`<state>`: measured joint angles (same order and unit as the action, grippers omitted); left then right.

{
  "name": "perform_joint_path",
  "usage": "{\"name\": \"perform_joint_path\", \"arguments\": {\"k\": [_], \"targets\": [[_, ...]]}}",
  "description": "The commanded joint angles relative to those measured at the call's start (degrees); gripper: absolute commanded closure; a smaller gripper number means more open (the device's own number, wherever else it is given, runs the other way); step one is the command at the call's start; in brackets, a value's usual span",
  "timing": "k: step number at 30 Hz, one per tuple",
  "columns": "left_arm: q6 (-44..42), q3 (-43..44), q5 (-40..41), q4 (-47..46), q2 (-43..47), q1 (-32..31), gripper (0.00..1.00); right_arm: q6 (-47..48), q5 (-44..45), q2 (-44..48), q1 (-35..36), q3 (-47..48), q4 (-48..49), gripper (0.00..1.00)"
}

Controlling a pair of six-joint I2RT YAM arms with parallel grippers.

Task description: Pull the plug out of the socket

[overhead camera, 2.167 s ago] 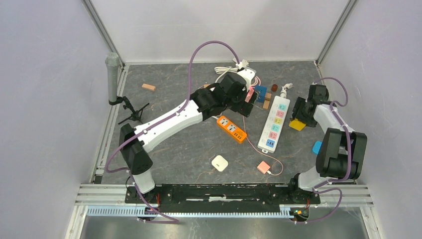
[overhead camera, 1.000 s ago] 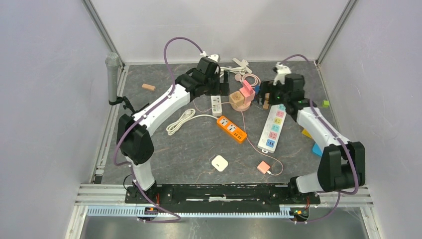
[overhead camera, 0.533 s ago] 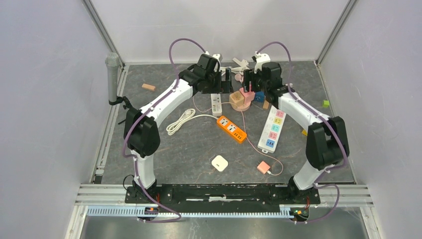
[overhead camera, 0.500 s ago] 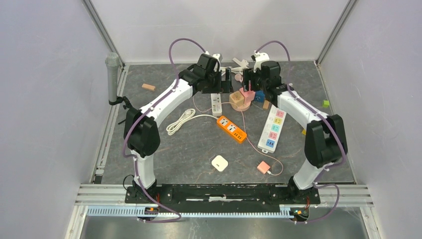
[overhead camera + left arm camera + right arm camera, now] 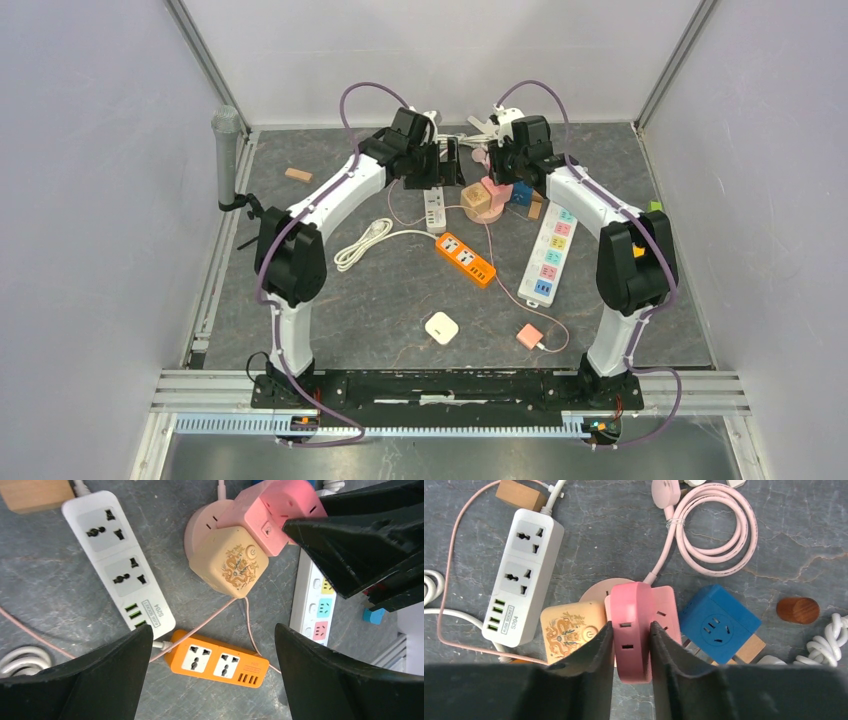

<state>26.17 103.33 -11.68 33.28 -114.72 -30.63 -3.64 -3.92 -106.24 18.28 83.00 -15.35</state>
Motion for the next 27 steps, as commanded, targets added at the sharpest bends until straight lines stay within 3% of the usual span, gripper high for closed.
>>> {"name": "perform_joint_path", "arguments": {"k": [1, 2, 7, 20, 27], "targets": [[5.27, 2.22, -5.17, -2.43, -2.56, -0.39, 0.04, -0.21, 0.32, -0.24, 0.09, 1.09, -0.46, 0.8], [6.47, 2.21, -6.29, -3.56, -3.32, -0.47, 0.03, -0.94, 0.47, -0.57, 0.08, 1.73, -1.31, 0.87], [10.86, 3.19, -7.41, -7.53, -7.16, -0.99, 0.0, -1.7, -1.49, 0.49, -0.11, 2.16, -1.8, 1.0], [7.5, 9.24, -3.02, -11.48, -15.05, -3.73, 0.0, -6.0, -8.98, 2.67, -3.7, 1.61, 0.4, 1.0], [5.19, 12.86, 2.28, -3.74, -18.88, -4.76, 0.0, -7.98, -12.27, 2.57, -3.89, 1.69, 2.16, 1.0]]}}
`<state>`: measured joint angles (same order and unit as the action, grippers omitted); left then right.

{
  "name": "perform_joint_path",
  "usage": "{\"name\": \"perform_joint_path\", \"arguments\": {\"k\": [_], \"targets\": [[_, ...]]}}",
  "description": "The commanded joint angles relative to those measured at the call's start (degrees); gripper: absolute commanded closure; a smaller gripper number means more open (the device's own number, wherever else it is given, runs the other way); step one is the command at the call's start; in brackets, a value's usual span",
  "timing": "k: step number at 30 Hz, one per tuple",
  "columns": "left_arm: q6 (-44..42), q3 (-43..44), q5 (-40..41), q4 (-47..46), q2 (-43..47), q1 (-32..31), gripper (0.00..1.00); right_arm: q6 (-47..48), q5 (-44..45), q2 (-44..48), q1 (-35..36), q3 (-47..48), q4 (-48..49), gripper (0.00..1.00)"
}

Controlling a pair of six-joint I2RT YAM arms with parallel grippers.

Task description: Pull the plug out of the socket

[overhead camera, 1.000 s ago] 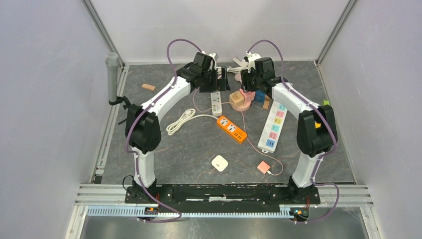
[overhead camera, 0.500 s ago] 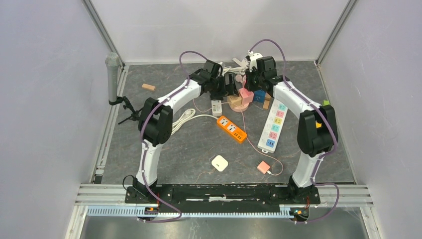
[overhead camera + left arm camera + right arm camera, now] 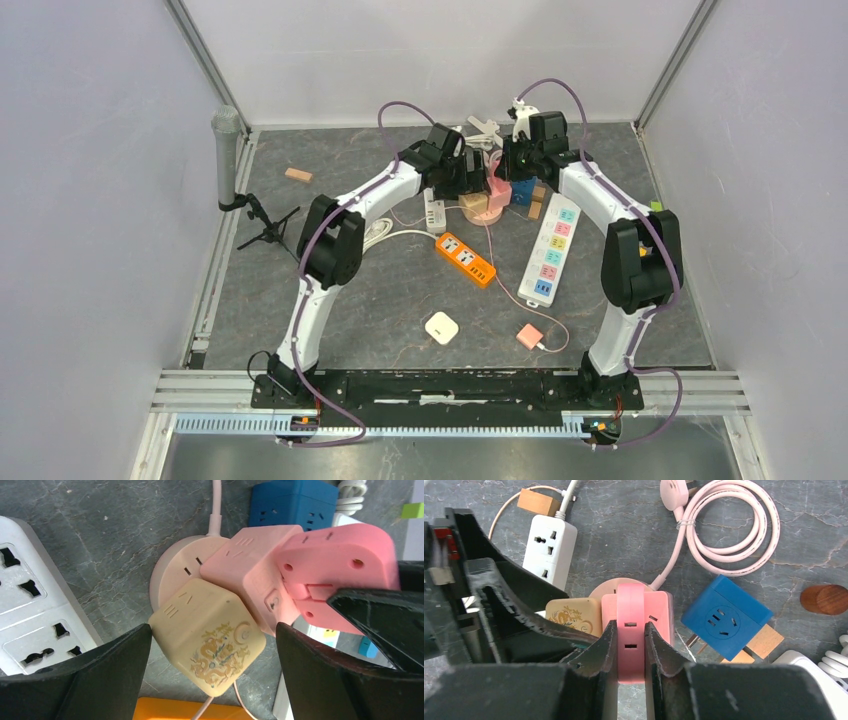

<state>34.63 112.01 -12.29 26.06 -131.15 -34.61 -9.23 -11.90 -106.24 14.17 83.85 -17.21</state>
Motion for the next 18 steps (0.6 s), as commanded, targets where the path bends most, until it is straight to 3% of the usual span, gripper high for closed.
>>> {"name": "perform_joint_path", "arguments": {"k": [1, 18], "targets": [[-3.43, 4.39, 3.08, 4.16, -2.98, -0.94, 0.0, -2.54, -4.28, 2.59, 0.23, 0.68, 4.18, 1.0], [-1.9, 6.29, 8.32, 13.37, -7.04, -1.25, 0.12, -5.89, -5.37, 3.38, -2.48, 4.66, 2.72, 1.0]]}}
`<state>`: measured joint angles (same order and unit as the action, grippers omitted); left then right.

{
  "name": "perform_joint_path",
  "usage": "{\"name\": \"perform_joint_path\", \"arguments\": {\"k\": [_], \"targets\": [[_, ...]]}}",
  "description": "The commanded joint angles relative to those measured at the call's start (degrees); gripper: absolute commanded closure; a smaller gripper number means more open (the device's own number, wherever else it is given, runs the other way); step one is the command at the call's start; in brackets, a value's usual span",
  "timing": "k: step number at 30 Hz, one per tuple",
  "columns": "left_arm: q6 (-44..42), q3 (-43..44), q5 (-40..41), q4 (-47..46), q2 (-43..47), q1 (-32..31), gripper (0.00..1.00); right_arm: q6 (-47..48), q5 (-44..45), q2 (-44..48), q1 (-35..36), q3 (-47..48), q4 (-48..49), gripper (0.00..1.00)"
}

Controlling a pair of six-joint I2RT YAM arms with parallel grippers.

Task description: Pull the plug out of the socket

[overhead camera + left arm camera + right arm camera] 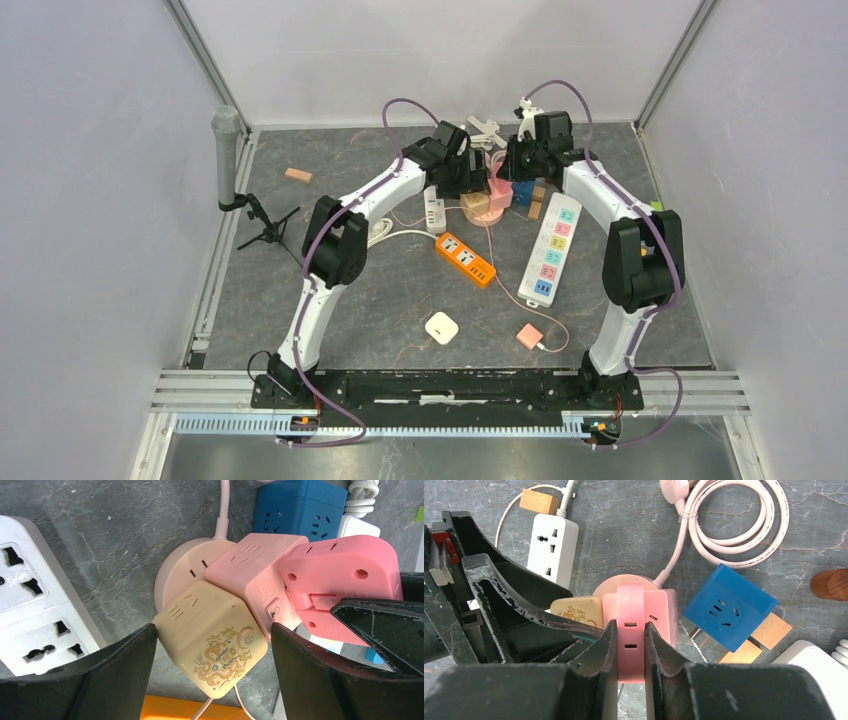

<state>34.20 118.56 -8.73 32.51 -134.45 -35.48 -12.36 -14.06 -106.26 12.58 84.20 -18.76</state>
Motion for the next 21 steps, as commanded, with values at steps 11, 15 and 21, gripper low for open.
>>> {"name": "perform_joint_path", "arguments": {"k": [11, 15, 21], "targets": [[-0.63, -0.17, 4.52, 8.17, -4.42, -0.46, 0.14, -5.14, -6.31, 4.11, -2.3, 5.14, 5.65, 1.0], [-0.59, -0.17, 4.47, 8.21, -4.37, -0.46, 0.14, -4.81, -5.56, 5.77, -2.62, 4.67, 6.22, 1.0], [-0.79, 1.12, 3.92, 8.67, -4.41, -0.39, 0.15, -0.51, 2.81, 11.98, -2.66, 2.84, 6.9, 1.0]]}}
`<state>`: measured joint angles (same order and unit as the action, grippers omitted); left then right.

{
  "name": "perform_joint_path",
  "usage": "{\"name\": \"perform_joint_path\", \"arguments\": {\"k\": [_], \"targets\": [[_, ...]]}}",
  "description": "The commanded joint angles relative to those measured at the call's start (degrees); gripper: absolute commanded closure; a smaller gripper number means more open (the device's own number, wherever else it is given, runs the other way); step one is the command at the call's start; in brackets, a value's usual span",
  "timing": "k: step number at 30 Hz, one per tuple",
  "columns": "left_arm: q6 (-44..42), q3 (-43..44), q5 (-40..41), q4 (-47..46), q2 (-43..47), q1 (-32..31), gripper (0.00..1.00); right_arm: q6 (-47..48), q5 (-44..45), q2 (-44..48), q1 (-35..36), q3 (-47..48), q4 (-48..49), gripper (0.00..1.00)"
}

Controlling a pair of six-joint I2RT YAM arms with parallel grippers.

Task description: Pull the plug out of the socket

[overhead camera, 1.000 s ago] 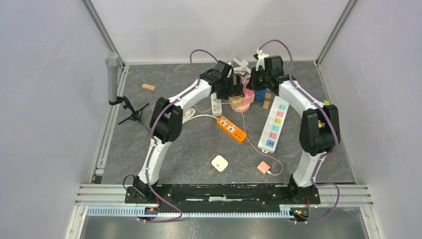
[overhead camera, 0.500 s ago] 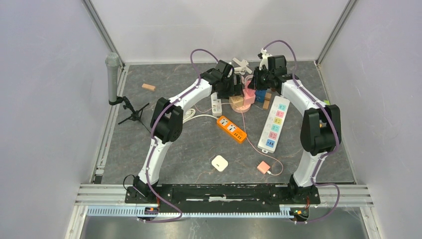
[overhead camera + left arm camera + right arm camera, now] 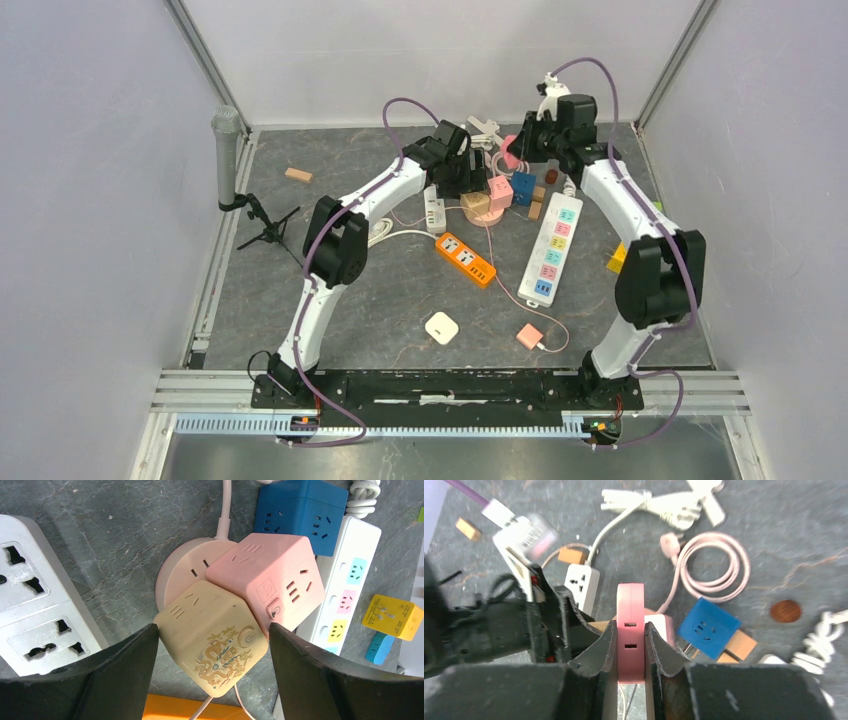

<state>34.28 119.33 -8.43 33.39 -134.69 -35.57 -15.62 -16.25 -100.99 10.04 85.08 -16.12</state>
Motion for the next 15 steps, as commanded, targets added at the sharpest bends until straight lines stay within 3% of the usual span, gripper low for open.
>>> {"name": "perform_joint_path", "arguments": {"k": [1, 9, 12, 15], "targets": [[-1.18, 1.28, 3.22, 7.76, -4.16, -0.29, 0.15, 3.18, 6.02, 7.35, -0.13, 1.56, 3.9, 1.0], [-5.17, 13.15, -1.19, 6.02, -0.78, 0.06, 0.05, 6.15, 9.32, 14.46, -0.18, -8.63, 4.25, 1.0], [-6.64, 11.86, -0.07, 3.42, 3.11, 0.15, 0.02, 7.93, 4.78, 16.73, -0.11, -14.2, 5.12, 1.0], [-8.5, 9.61, 7.49, 4.06, 7.13, 0.39, 0.0, 9.56, -1.86, 17.72, -0.1, -18.75, 4.45, 1.0]]}}
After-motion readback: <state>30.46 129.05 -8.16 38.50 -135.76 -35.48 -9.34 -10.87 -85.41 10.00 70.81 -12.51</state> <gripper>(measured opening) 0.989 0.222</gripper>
